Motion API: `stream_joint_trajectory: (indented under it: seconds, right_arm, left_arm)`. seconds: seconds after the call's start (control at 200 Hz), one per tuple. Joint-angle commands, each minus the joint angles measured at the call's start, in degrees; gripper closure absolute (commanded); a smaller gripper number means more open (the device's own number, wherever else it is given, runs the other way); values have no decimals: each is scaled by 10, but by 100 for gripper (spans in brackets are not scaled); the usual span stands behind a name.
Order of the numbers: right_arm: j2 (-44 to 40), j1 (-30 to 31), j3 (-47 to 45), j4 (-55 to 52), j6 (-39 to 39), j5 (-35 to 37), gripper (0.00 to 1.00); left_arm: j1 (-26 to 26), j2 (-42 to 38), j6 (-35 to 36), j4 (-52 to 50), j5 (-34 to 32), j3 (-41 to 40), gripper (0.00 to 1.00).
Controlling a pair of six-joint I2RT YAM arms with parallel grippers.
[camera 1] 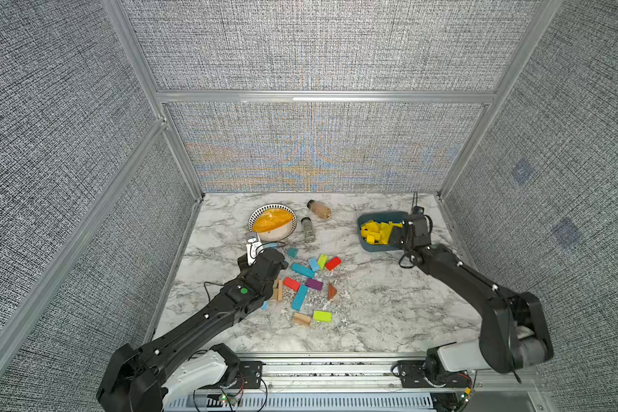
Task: Pick out the yellow building blocks
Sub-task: Reset both arms
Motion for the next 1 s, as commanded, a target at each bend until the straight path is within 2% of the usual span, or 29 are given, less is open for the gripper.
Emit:
stream_joint_trajectory:
  seconds: [0.0,0.135,0.27,0.34,0.455,0.576,0.621,0.706,0.756,0.801,0.871,0.946,0.996]
  right_arm:
    - [-57,-8,-108,144,-33,54,33]
    - [-69,-19,-188,251,-60,133,32]
    - [-10,-32,-192,325,-108,156,31]
    - [24,-43,-197,376,-139,117,30]
    - [74,-50,-241,554,-210,79,29]
    - [93,-70,-244,577,-212,-9,28]
    - [99,-70,-269,638,-222,-25,28]
    - [78,-93,-296,648,-215,-92,28]
    - [90,-111,-325,715,-213,-137,28]
    - [113,-113,-354,806,-213,-147,28]
    - [89,-116,-335,720,-209,-141,28]
    - [110,-116,-352,791,-208,-144,27]
    - [101,-116,-346,763,-210,-144,27]
  left_arm:
    - [13,-31,31,47,-71,-40,24]
    - [50,-29,59,81,-78,-64,22]
    - [92,11,116,133,-56,-69,19]
    - [107,30,146,151,-59,-67,17]
    - [145,41,201,188,-8,-69,13]
    - [191,50,251,237,36,-78,12]
    - [217,55,258,243,58,-77,12]
    - [263,75,271,273,128,-85,12]
    - [282,100,278,300,158,-89,12]
    - [291,127,296,335,181,-95,12]
    - [297,174,321,394,215,-105,12]
    - [299,209,337,442,237,-102,12]
    - [304,219,355,442,279,-94,12]
